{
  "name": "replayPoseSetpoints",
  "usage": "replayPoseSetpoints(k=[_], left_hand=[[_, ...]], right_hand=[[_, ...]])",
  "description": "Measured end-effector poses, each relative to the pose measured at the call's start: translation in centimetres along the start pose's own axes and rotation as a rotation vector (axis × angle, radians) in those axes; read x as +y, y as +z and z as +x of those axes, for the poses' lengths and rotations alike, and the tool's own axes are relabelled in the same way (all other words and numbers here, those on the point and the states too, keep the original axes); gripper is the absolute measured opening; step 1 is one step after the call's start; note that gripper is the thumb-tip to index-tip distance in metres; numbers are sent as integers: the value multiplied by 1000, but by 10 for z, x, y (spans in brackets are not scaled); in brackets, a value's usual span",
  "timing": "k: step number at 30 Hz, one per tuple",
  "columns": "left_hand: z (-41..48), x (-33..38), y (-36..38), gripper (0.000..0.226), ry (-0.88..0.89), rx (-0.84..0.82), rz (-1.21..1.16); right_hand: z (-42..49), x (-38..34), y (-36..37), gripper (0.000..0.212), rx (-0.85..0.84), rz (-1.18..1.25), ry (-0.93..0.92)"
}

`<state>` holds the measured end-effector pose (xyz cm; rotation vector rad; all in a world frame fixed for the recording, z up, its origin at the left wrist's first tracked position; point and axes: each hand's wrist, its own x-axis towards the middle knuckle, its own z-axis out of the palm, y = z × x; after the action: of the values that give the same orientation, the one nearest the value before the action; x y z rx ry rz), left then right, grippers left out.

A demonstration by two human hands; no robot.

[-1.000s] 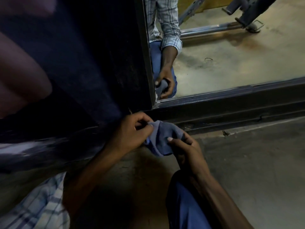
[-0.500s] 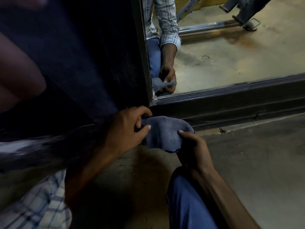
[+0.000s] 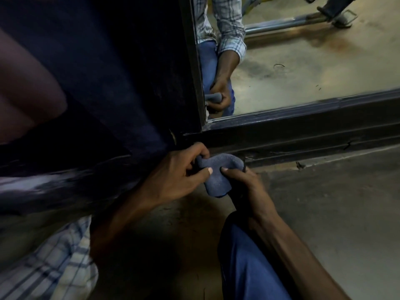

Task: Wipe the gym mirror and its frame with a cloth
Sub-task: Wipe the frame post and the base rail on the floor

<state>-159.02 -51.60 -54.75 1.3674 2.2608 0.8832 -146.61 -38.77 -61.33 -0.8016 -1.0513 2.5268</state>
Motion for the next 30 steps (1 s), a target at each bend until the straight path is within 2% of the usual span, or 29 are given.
replayPoseSetpoints(k=[4, 8, 12, 17, 19, 24, 27, 29, 30], left_hand=[[-3, 2, -1, 16, 87, -55, -16], [-1, 1, -4, 24, 90, -50, -46], [3, -8, -8, 41, 79, 2, -43], [2, -8, 3, 55, 103, 74, -6], [4, -9, 5, 54, 84, 89, 21], [7, -13, 7, 36, 56, 68, 54], [9, -14, 8, 35, 65, 68, 46], [11, -14, 10, 35, 110, 90, 59], [12, -13, 12, 37, 122, 102, 71]], right_hand=[[0, 3, 0, 27, -29, -149, -30], [-8, 1, 5, 22, -141, -27, 132], [1, 1, 1, 33, -129, 14, 50], [1, 1, -6, 36, -166, 93, 81], [3, 1, -8, 34, -179, 55, 50], [11, 5, -11, 57, -150, -88, -75], [12, 3, -14, 60, -191, -104, -112], [11, 1, -15, 54, -216, -50, -99], [12, 1, -17, 44, -223, -20, -88]])
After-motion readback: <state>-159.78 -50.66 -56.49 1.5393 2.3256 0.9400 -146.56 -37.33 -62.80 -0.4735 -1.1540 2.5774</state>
